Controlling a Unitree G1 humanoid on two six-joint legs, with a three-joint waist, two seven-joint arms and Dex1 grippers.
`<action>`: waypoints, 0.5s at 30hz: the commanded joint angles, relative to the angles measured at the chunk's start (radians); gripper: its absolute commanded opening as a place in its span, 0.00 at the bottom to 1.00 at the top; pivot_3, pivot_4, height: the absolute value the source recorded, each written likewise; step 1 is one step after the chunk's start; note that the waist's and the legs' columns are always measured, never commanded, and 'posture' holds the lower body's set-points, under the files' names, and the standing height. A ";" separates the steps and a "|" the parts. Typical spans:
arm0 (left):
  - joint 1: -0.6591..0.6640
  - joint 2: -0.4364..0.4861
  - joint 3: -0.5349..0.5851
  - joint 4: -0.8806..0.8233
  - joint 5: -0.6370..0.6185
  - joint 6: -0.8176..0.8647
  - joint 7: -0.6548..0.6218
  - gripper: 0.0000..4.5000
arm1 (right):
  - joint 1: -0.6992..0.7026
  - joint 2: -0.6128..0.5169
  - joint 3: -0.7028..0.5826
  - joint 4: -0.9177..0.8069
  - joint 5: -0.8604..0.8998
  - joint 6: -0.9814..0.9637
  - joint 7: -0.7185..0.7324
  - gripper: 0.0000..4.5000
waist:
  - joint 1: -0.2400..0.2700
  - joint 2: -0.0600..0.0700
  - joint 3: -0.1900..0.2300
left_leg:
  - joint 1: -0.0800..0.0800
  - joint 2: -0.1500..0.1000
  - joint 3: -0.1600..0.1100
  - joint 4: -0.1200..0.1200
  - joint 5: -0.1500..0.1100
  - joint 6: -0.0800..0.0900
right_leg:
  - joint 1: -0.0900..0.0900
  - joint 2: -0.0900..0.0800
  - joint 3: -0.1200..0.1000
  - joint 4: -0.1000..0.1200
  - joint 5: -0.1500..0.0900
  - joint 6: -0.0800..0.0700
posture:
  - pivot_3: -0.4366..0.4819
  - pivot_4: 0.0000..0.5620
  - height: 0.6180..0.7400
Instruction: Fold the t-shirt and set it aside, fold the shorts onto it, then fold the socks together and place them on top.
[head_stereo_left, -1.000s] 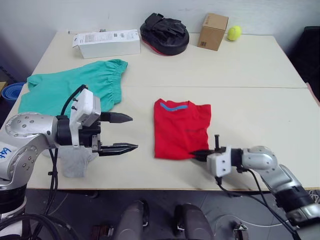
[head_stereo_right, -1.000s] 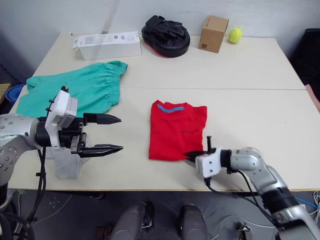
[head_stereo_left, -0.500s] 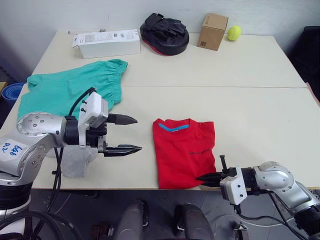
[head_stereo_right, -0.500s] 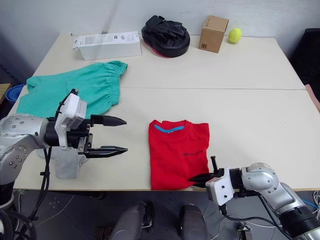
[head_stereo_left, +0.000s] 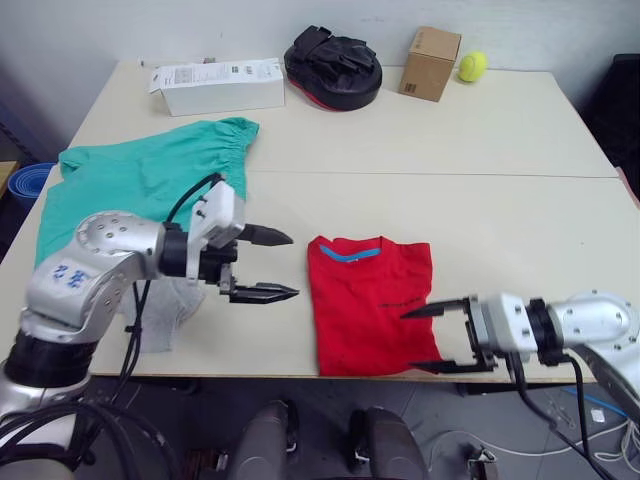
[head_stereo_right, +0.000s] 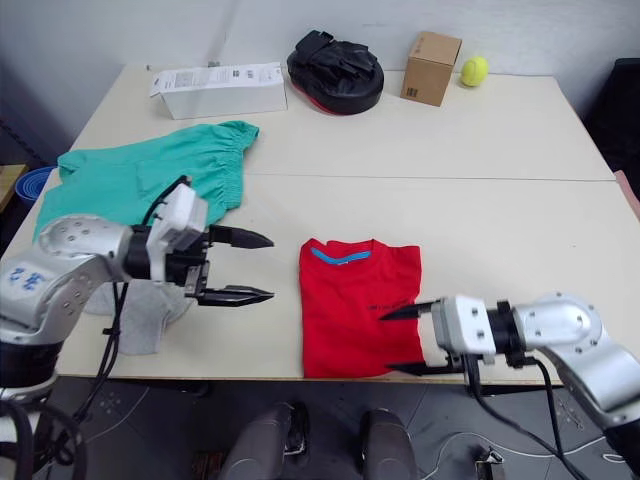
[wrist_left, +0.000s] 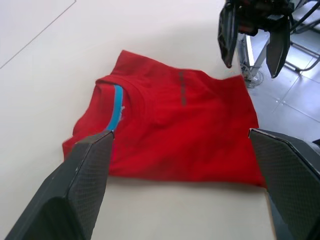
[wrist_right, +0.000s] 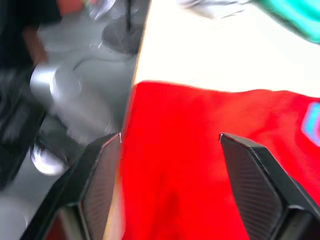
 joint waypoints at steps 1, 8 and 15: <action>-0.031 -0.049 -0.088 0.067 0.076 -0.095 -0.056 0.86 | -0.078 0.069 0.008 0.038 0.024 0.150 -0.034 0.58 | 0.000 0.000 0.000 | 0.000 0.000 0.000 0.000 0.001 0.001 | 0.000 0.000 0.000 0.000 0.000 0.000 | 0.48 0.27 1.00; -0.099 -0.219 -0.269 0.280 0.255 -0.266 -0.096 0.35 | -0.187 0.247 0.073 0.163 -0.149 0.202 -0.105 0.02 | 0.001 0.000 0.000 | -0.007 -0.001 0.000 0.002 0.002 0.004 | -0.004 0.001 -0.005 -0.001 0.000 0.001 | 0.48 0.27 1.00; -0.118 -0.361 -0.350 0.485 0.411 -0.410 -0.062 0.00 | -0.167 0.323 0.135 0.213 -0.300 0.158 -0.103 0.00 | 0.008 0.000 0.000 | -0.016 -0.002 0.001 0.007 0.004 0.008 | -0.012 0.000 -0.005 0.003 0.002 0.004 | 0.48 0.27 1.00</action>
